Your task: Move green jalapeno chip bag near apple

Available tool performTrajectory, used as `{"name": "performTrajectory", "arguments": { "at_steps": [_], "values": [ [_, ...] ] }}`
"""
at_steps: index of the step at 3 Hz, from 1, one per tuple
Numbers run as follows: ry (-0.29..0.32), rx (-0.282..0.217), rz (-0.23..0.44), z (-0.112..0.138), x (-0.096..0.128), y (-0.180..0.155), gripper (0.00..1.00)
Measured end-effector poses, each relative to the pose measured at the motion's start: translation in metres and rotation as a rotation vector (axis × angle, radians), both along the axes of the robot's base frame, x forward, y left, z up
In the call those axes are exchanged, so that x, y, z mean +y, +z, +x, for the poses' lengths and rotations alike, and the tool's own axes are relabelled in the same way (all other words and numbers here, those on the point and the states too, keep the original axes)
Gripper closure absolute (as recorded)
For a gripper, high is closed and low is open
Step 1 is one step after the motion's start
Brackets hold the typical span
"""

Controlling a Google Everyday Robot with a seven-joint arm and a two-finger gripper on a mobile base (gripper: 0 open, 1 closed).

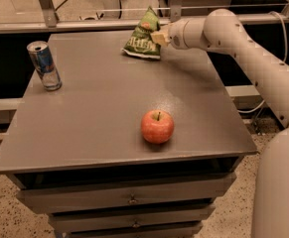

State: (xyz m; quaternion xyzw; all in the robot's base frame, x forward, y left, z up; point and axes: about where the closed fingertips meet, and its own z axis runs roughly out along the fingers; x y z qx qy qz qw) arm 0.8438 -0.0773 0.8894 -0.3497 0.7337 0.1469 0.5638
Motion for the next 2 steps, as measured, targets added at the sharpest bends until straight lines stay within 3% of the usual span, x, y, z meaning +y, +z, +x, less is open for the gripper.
{"name": "performTrajectory", "arguments": {
  "at_steps": [1,2],
  "values": [
    [0.033,-0.034,-0.028,-0.028,0.002,0.023,1.00],
    [0.091,-0.023,-0.044,-0.058,0.002,0.030,1.00]
  ]
}}
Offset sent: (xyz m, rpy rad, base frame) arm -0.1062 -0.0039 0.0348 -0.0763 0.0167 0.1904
